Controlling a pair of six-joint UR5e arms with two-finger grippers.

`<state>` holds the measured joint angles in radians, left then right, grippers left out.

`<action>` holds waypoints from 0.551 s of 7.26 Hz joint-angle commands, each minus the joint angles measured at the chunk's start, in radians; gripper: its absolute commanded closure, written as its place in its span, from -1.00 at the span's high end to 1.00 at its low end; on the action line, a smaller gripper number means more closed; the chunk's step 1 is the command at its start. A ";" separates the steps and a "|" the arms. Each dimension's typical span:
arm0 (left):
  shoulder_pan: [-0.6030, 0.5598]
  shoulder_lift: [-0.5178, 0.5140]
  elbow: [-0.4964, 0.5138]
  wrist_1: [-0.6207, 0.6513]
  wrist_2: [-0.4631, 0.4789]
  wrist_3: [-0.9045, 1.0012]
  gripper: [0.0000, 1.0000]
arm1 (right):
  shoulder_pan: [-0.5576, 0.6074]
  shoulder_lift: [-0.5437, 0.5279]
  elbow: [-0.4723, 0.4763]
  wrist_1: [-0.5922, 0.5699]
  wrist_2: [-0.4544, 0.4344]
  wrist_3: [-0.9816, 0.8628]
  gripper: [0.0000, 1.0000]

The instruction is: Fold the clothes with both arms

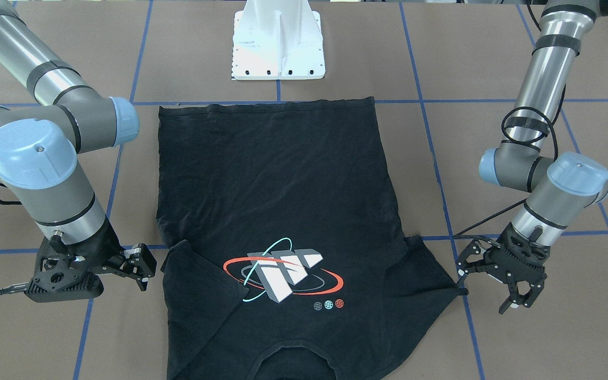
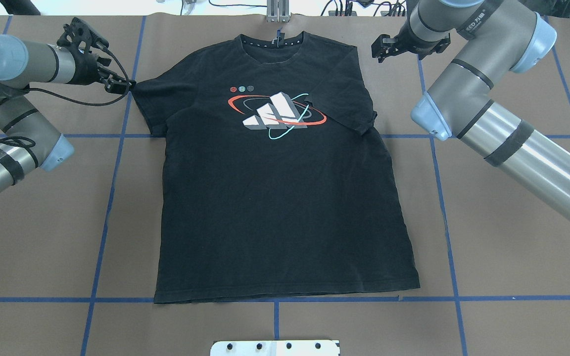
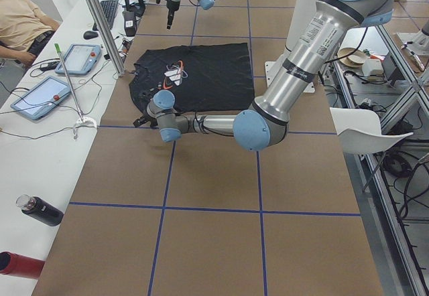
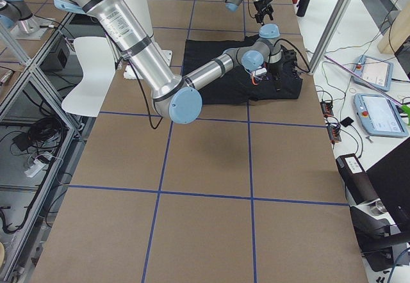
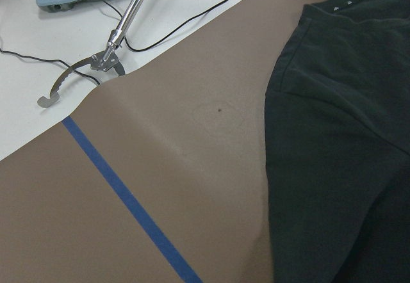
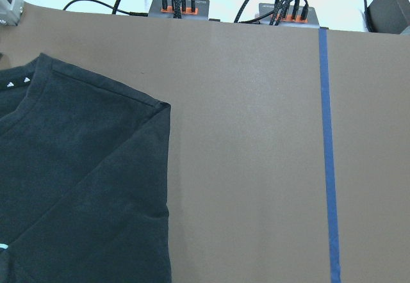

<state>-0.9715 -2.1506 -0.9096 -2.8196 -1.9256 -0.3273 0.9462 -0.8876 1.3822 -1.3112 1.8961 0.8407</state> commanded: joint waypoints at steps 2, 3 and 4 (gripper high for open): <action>0.027 -0.003 0.015 -0.001 -0.001 -0.001 0.72 | -0.001 -0.004 0.000 0.000 -0.005 0.001 1.00; 0.040 -0.003 0.015 -0.001 -0.003 -0.001 0.64 | -0.001 -0.004 0.000 0.000 -0.008 0.003 1.00; 0.046 -0.003 0.015 -0.001 -0.003 -0.001 0.52 | -0.001 -0.004 0.000 0.001 -0.008 0.003 1.00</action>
<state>-0.9354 -2.1534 -0.8948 -2.8210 -1.9275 -0.3281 0.9451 -0.8909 1.3822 -1.3112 1.8896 0.8430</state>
